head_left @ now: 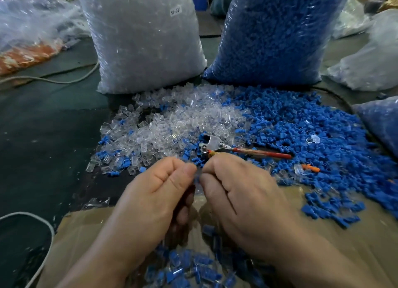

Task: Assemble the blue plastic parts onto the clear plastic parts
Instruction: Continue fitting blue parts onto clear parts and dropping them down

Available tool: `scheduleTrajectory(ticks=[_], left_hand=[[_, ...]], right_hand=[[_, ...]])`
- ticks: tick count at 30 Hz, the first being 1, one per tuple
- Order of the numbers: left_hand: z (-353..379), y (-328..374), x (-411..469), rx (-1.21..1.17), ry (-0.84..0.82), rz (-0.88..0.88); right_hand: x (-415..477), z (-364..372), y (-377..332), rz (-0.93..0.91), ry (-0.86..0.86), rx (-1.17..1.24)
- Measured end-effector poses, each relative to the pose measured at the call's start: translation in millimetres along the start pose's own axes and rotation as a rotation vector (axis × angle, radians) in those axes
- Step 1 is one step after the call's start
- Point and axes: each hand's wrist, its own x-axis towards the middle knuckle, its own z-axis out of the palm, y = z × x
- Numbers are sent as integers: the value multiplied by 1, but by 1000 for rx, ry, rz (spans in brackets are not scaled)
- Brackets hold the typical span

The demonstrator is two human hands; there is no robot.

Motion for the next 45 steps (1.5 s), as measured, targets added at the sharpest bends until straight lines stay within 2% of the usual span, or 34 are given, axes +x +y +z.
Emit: scheduleTrajectory(ticks=[2,4,5,6,13,16,18,22,24,26,28,37,45], left_hand=[[0,1,-2,17,-18,89],[0,1,-4,144,-43,240],[-1,3,-6,228,-69,304],[-4,4,-6,312,-106,334],[-21,6,-1,731,-311,183],[-16,9,-4,819,-365,188],[-16,9,-4,787,-278,154],[-29,1,8,919,272,135],[-37,-2,14,1002,423,38],[-39,-5,17,1106,445,-63],[-35,-7,19,1153,411,-78],[-24,-13,23,977,276,154],[-22,-19,23,829,356,235]], right_hand=[[1,-1,-4,185,-19,258],[5,-5,-3,458,-126,667],[6,-9,-1,552,-187,793],[6,-13,2,582,-223,791],[2,-13,22,321,-201,-210],[4,-4,21,243,-228,-382],[6,0,21,225,-222,-422],[13,9,24,164,-207,-447],[15,12,24,148,-221,-462],[17,13,25,149,-221,-458],[18,14,26,151,-212,-450],[14,16,34,110,-135,-401],[14,11,30,162,-64,-180]])
